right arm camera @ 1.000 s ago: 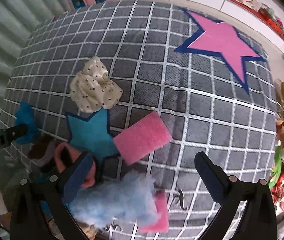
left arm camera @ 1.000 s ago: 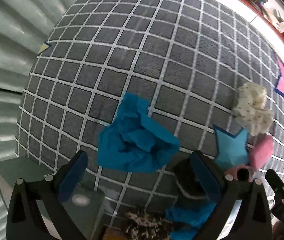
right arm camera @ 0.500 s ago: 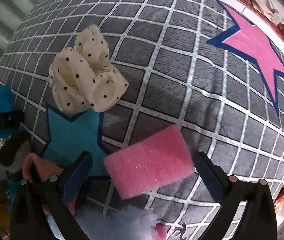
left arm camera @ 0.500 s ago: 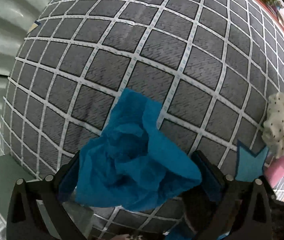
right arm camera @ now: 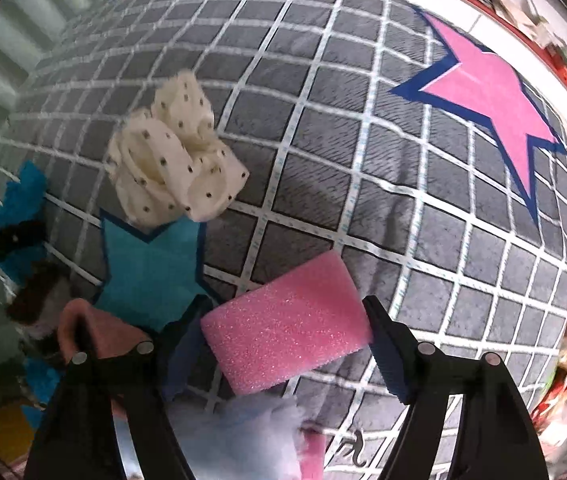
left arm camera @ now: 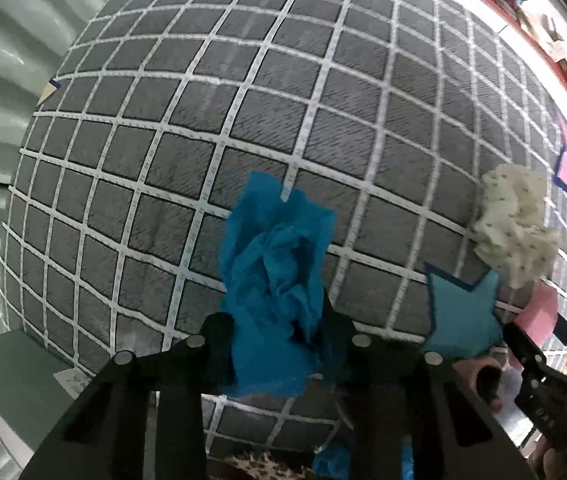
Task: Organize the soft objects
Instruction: 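Grasp the blue cloth with the left tool while the right grasps the pink sponge, then carry blue cloth and pink sponge into the white box and release both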
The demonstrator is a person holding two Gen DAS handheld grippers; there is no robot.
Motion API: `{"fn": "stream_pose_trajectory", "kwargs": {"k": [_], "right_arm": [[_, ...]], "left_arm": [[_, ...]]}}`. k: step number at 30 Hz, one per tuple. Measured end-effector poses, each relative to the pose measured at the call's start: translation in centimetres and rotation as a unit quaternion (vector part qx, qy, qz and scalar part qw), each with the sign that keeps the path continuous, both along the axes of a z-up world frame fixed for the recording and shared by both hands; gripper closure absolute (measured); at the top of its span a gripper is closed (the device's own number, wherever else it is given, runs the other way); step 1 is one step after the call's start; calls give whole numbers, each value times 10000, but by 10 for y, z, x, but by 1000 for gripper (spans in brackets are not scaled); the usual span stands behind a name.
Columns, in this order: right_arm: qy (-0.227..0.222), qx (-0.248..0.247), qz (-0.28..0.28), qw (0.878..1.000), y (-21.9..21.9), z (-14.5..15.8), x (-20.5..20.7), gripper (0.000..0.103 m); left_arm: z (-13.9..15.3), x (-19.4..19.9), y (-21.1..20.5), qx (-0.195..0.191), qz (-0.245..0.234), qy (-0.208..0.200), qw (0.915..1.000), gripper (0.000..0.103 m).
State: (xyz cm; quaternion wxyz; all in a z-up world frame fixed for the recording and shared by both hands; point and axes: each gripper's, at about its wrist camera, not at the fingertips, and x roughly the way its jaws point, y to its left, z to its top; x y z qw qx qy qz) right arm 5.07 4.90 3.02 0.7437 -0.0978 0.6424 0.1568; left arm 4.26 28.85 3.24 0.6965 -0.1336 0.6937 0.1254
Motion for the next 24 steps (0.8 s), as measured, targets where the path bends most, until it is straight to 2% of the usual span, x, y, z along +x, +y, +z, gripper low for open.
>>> {"fn": "stream_pose_trajectory", "kwargs": {"k": [3, 10, 12, 17, 24], "right_arm": [[-44, 269, -177, 9995, -10, 20, -4, 26], [-130, 711, -289, 9970, -29, 75, -24, 26], [-131, 840, -259, 9960, -31, 87, -35, 26], [-226, 1022, -43, 9945, -22, 119, -59, 26], [-214, 1238, 392, 9913, -22, 136, -113, 26]], "left_arm": [[30, -4, -16, 132, -123, -217, 9996, 67], [101, -22, -45, 160, -393, -703, 9966, 67], [120, -37, -51, 142, -512, -849, 9950, 67], [143, -103, -61, 98, -624, -1051, 9925, 67], [174, -171, -81, 102, -586, -1172, 9913, 67]]}}
